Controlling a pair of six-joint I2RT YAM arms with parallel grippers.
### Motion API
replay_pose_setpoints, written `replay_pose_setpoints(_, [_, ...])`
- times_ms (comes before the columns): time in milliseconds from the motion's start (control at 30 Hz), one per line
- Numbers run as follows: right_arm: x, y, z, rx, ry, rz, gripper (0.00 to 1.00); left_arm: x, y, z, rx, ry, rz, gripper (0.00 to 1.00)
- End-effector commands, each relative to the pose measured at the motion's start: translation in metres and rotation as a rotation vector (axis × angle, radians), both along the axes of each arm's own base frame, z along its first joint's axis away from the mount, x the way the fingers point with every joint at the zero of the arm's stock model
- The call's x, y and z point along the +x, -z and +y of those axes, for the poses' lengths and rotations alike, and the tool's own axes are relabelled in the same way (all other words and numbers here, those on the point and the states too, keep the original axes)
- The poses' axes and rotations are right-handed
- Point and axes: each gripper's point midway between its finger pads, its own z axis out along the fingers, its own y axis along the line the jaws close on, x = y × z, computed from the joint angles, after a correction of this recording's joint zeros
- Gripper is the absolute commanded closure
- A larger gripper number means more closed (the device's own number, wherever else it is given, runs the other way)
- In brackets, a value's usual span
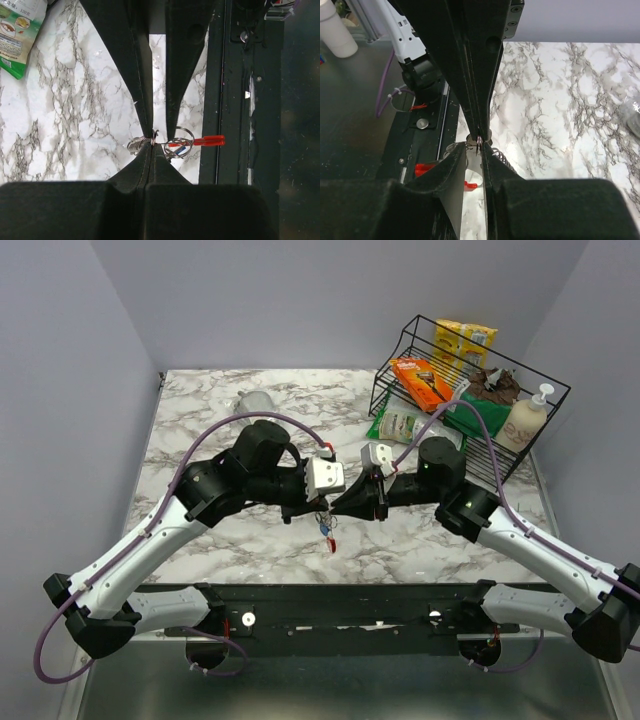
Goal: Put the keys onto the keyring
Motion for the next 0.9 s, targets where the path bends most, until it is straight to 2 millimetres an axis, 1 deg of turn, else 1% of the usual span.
replay_pose_setpoints(0, [0.000,-0.011,0.001,0.027,-0.001,-0.023,0.79,-0.004,-0.014,-0.007,-0.068,0.026,-0.024,1.00])
replay_pose_setpoints(133, [0.002,-0.009,0.002,0.023,0.006,-0.017,0.82,-0.005,-0.015,-0.009,-0.076,0.037,-0.023,1.00])
replay_pose_setpoints(167, [0.004,-0.008,0.002,0.020,0.009,-0.014,0.86,-0.006,-0.015,-0.009,-0.078,0.040,-0.020,1.00])
replay_pose_setpoints(233, [0.004,-0.005,0.004,0.014,0.006,-0.004,0.89,-0.007,-0.016,-0.010,-0.085,0.044,-0.020,1.00])
replay_pose_setpoints(300, [0.005,-0.004,0.004,0.011,0.011,-0.001,0.98,-0.007,-0.018,-0.010,-0.091,0.042,-0.025,1.00])
replay_pose_setpoints(333, [0.006,-0.003,0.004,0.009,0.015,-0.001,0.99,-0.007,-0.018,-0.010,-0.093,0.043,-0.027,1.00])
replay_pose_setpoints(733, [0.010,-0.006,0.004,0.011,0.045,0.017,1.00,-0.004,-0.031,-0.006,-0.151,0.004,-0.082,1.00])
replay_pose_setpoints(867, [0.009,-0.012,0.002,0.029,0.052,0.004,1.00,0.000,-0.033,-0.005,-0.170,-0.025,-0.105,0.93])
